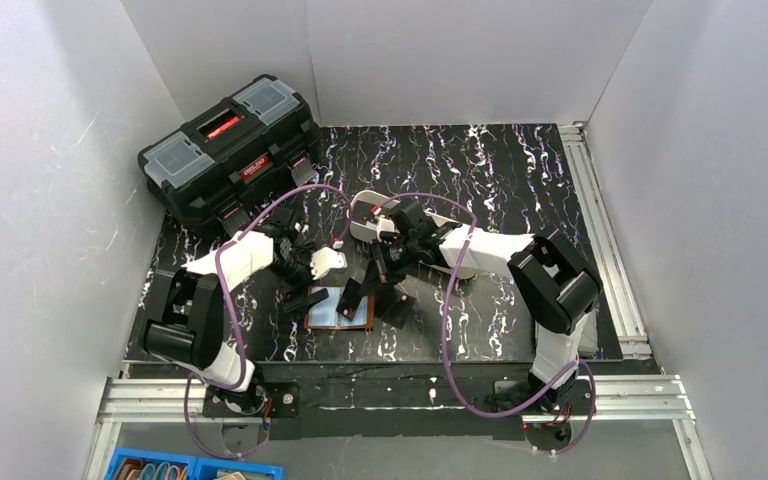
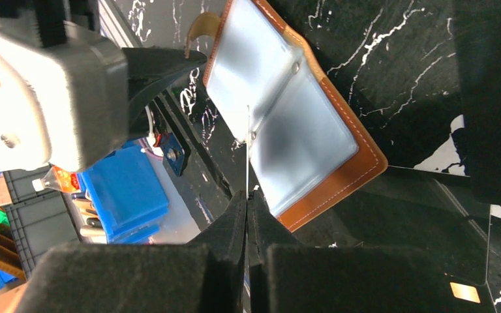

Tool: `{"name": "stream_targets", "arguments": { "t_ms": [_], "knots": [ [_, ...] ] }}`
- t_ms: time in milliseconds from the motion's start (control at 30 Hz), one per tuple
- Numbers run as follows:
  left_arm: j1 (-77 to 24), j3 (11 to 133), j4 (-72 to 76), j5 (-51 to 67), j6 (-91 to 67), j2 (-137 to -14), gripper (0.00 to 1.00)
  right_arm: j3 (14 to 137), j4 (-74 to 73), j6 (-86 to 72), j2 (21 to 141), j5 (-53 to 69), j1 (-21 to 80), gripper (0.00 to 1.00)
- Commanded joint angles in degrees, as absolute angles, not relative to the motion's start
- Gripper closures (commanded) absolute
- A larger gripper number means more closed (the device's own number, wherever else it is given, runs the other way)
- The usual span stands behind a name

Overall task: Put the credit cards into the card holder
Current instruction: Insert the credit card into the card holder.

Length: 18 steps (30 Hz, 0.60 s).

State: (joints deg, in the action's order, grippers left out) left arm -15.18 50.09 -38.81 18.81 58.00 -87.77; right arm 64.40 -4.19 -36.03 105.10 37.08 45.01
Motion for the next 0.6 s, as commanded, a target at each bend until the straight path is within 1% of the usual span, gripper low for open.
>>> {"name": "stream_targets", "arguments": {
  "t_ms": [0,567],
  "knots": [
    [-15.3,47.5,-39.6,18.5,58.4,-86.5,0.02,66.6,-4.5,-35.0,106.3,37.3,44.9,0.99],
    [-16.1,46.5,-37.1,16.6,56.8,-85.5,0.02,66.7,-5.9,-34.3,107.8,36.6,45.0,0.99]
  ]
}}
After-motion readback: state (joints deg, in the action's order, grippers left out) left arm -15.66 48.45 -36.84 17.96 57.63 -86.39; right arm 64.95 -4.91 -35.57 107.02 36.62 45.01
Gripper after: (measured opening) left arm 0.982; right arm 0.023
